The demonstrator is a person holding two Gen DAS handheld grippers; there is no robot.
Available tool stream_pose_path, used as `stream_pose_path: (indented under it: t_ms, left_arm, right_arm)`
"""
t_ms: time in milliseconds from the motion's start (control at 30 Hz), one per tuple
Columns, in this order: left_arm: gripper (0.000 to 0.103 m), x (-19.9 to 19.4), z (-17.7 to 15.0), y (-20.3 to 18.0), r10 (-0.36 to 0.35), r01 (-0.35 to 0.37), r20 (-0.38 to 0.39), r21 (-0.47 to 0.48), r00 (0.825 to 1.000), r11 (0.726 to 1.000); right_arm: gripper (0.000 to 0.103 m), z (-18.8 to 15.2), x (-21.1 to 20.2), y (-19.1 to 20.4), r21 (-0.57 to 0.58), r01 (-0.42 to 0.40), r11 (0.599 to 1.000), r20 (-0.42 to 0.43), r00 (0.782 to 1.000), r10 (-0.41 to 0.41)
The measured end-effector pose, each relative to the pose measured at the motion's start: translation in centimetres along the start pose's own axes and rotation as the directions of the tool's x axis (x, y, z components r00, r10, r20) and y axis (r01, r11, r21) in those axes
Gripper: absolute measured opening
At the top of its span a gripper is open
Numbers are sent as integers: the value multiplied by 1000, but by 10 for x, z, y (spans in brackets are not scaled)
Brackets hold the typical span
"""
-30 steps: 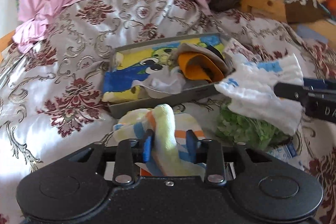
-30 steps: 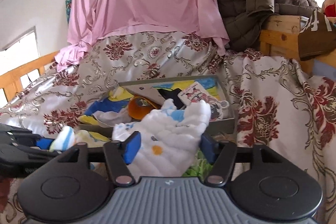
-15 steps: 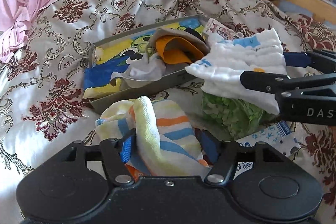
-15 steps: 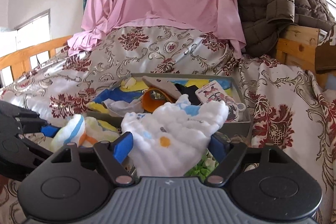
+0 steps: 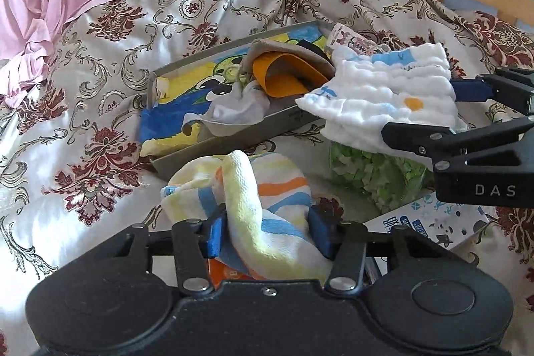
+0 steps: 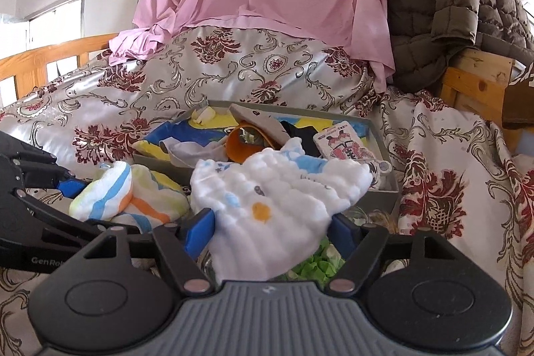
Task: Organize soft objects
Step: 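Lift the striped towel and white muslin cloth up from the table, then carry the striped towel and muslin cloth over the frog-print tray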
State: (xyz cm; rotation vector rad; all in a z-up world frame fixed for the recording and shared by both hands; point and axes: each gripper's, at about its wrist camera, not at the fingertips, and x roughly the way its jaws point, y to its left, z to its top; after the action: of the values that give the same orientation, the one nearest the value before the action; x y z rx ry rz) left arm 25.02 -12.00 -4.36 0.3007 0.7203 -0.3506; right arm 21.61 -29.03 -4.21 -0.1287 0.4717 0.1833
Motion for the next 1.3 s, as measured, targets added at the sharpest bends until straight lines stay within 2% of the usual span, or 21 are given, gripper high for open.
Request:
stream_pose_path:
  t_ms: [67, 167, 300, 367, 433, 533, 767, 1000, 1133, 1300]
  left_arm:
    - [45, 0, 0, -1, 10, -10, 0, 1, 1000, 1000]
    - [31, 0, 1, -3, 34, -34, -9, 23, 999, 999]
    - [21, -2, 3, -5, 41, -40, -21, 52, 999, 998]
    - [19, -3, 4, -6, 50, -49, -23, 46, 998, 998]
    - [17, -4, 5, -7, 64, -63, -22, 45, 998, 997]
    - [15, -9, 7, -10, 92, -91, -14, 42, 996, 995]
    - [14, -27, 21, -17, 164, -165, 38, 28, 986, 986]
    - [14, -44, 41, -18, 218, -214, 117, -47, 969, 976]
    - [14, -50, 49, -20, 242, -233, 172, -70, 955, 970]
    - [14, -55, 64, -18, 259, -244, 263, -88, 929, 966]
  right_arm:
    - [69, 0, -1, 1, -5, -5, 1000, -4, 1000, 5]
    - [60, 2, -2, 2, -12, -7, 1000, -8, 1000, 7]
    - [44, 3, -4, 1, -22, 2, 1000, -2, 1000, -2]
    - [37, 3, -6, 1, -33, 5, 999, 5, 1000, -5]
    - [25, 3, -8, 3, -56, 13, 998, 20, 1000, -12]
    - [17, 3, -13, 6, -100, 38, 994, 56, 998, -33]
    - [15, 5, -22, 5, -115, 52, 992, 135, 990, -36]
    - [12, 12, -31, -5, -100, 79, 992, 230, 972, -54]
    - [11, 19, -27, -7, -131, 100, 986, 297, 953, -57]
    - [9, 44, -7, -26, -60, 51, 997, 355, 935, -26]
